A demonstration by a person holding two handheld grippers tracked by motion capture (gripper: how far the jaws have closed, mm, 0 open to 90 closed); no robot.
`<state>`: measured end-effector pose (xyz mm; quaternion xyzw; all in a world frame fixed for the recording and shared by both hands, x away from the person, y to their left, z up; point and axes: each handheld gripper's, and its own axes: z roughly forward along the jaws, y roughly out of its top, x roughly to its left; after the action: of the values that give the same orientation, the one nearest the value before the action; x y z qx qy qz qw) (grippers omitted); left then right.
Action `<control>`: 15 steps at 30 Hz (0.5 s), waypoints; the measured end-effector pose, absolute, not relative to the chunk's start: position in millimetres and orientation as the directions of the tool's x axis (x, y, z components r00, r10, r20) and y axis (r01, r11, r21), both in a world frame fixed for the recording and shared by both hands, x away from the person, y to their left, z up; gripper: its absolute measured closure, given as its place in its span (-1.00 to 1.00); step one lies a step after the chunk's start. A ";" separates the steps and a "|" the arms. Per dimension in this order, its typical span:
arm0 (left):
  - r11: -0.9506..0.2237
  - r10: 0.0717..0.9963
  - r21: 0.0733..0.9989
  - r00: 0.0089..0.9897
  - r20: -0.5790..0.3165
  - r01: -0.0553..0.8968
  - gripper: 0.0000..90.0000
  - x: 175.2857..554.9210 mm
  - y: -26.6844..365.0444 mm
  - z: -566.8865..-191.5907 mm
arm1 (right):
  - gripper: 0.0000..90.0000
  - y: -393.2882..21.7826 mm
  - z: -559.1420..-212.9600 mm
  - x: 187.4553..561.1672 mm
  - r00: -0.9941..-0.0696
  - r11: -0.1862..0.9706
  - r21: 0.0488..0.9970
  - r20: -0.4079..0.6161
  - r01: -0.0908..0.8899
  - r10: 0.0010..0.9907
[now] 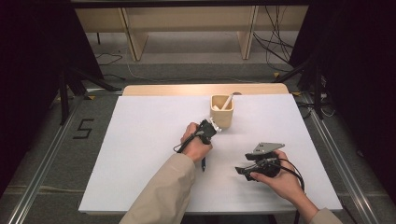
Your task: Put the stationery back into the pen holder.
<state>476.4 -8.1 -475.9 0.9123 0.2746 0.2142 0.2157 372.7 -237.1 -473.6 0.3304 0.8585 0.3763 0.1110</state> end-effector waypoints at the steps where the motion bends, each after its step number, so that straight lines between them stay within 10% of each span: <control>1: -0.749 0.602 0.516 0.752 0.270 0.414 1.00 476.5 -7.3 -476.4 | -0.30 -237.0 -473.6 372.7 -0.758 0.500 0.719 0.058 0.483 0.649; 15: -0.761 0.612 0.460 0.741 0.276 0.457 1.00 478.0 12.3 -473.2 | -0.30 -236.8 -473.8 371.9 -0.760 0.503 0.717 0.058 0.483 0.647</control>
<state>478.0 12.3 -473.2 0.9146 0.2923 0.2097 0.1847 371.9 -236.8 -473.8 0.3287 0.8599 0.3749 0.1097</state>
